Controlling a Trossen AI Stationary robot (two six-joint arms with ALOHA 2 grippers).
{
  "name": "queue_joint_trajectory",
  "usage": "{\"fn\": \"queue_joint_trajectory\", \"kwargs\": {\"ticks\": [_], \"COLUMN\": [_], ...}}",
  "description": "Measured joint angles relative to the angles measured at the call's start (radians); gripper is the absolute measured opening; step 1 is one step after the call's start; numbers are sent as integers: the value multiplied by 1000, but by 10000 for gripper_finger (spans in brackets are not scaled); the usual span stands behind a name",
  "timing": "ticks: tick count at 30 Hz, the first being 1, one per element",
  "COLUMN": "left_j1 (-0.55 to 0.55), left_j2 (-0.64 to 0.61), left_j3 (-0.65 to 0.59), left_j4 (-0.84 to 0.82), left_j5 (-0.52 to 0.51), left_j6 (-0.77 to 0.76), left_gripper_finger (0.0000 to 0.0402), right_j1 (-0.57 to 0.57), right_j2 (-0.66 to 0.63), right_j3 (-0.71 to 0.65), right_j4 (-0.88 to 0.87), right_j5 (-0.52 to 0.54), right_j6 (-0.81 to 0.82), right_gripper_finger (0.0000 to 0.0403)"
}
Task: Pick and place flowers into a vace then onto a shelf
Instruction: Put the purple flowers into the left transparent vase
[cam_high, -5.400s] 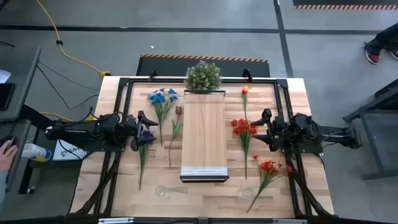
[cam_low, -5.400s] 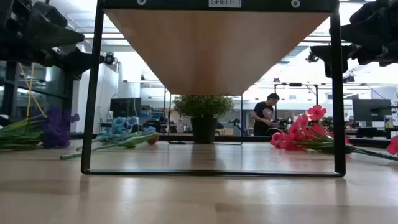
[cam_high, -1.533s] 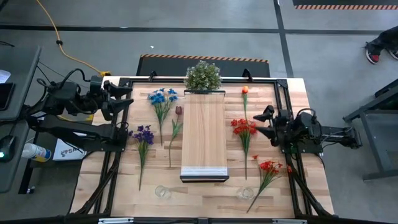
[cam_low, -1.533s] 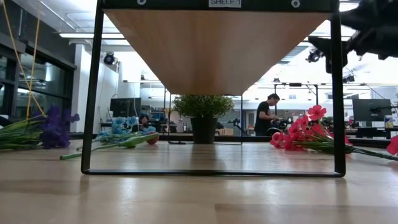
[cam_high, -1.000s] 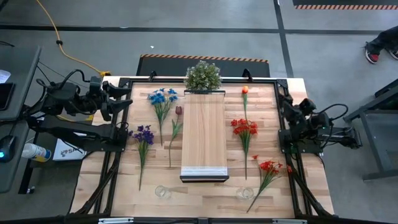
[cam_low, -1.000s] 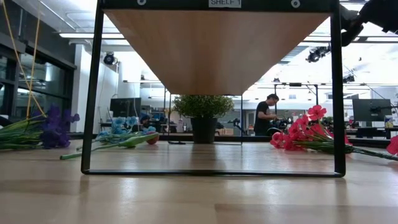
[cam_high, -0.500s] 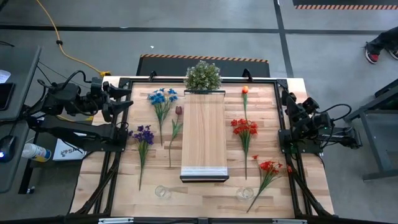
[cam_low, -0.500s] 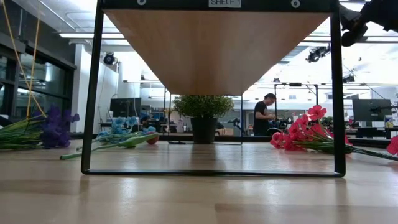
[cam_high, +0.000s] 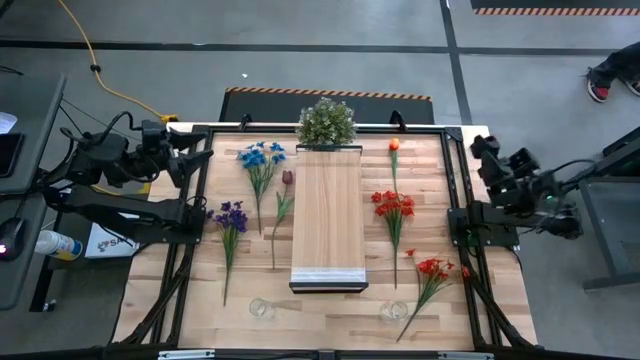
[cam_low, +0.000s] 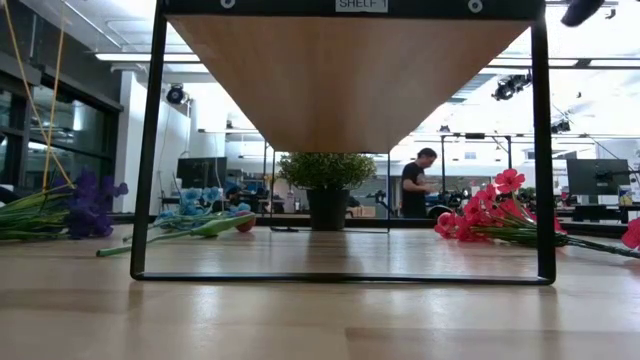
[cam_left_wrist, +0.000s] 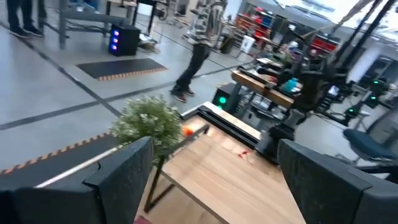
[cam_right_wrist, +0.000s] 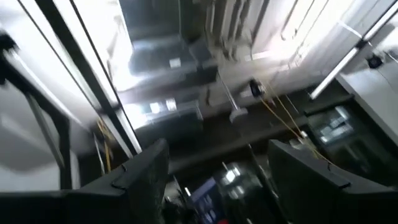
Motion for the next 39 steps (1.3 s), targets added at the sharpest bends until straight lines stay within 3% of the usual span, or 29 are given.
{"fn": "queue_joint_trajectory", "kwargs": {"ticks": [8,17,21,32,35,39], "left_j1": [0,0,0,0,0,0], "left_j2": [0,1,1,126,196,316], "left_j3": [0,0,0,19,80,218], "left_j4": [-94,-219,-219,-180,-217,-382], "left_j5": [-12,-4,45,266,305,308], "left_j6": [-57,-227,-299,-366,-368,-420], "left_gripper_finger": [379,378,378,378,378,378], "right_j1": [0,0,0,0,0,0], "right_j2": [154,388,488,630,633,624], "right_j3": [373,689,793,878,878,878], "right_j4": [-453,-783,-902,-979,-978,-977], "right_j5": [10,152,225,271,288,304], "right_j6": [-82,-155,-156,-217,-217,-216], "right_gripper_finger": [262,262,262,262,262,262]}}
